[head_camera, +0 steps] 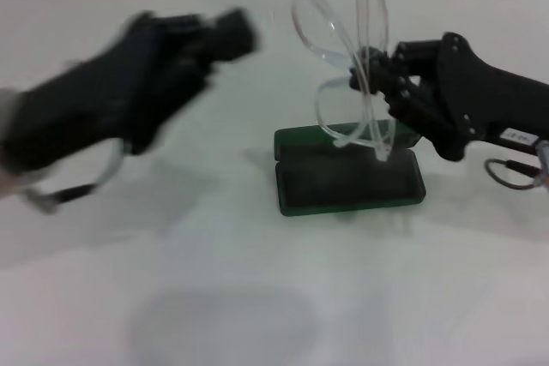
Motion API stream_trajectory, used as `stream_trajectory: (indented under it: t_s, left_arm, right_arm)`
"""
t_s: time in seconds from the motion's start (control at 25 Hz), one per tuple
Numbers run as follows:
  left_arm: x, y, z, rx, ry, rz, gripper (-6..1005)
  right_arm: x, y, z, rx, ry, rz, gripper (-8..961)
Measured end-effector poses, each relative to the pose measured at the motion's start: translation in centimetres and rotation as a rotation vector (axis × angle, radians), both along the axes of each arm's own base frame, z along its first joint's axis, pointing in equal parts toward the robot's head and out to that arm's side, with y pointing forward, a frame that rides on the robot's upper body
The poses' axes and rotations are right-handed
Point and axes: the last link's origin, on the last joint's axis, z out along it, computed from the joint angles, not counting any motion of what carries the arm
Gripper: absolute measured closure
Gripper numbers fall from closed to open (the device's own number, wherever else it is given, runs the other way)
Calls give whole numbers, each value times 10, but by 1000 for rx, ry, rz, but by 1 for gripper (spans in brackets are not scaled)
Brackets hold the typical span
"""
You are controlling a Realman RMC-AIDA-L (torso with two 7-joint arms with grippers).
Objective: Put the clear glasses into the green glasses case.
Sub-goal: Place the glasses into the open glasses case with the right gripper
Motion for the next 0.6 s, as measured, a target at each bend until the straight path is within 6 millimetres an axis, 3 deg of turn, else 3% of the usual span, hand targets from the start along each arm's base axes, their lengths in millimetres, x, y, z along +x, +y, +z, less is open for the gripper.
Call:
stream_trajectory:
  t_s: [0.2, 0.32, 0.6]
  left_arm:
    - [-44, -7, 37, 59, 64, 111, 970]
    - [-62, -8, 45, 59, 125, 168, 970]
    - [-73, -11, 47, 93, 147, 221, 970]
  right_arm:
    - [-1, 3, 25, 28, -96, 45, 880]
    - [-11, 6, 31, -1, -224, 81, 880]
    - [-51, 17, 19, -38, -718, 72, 880]
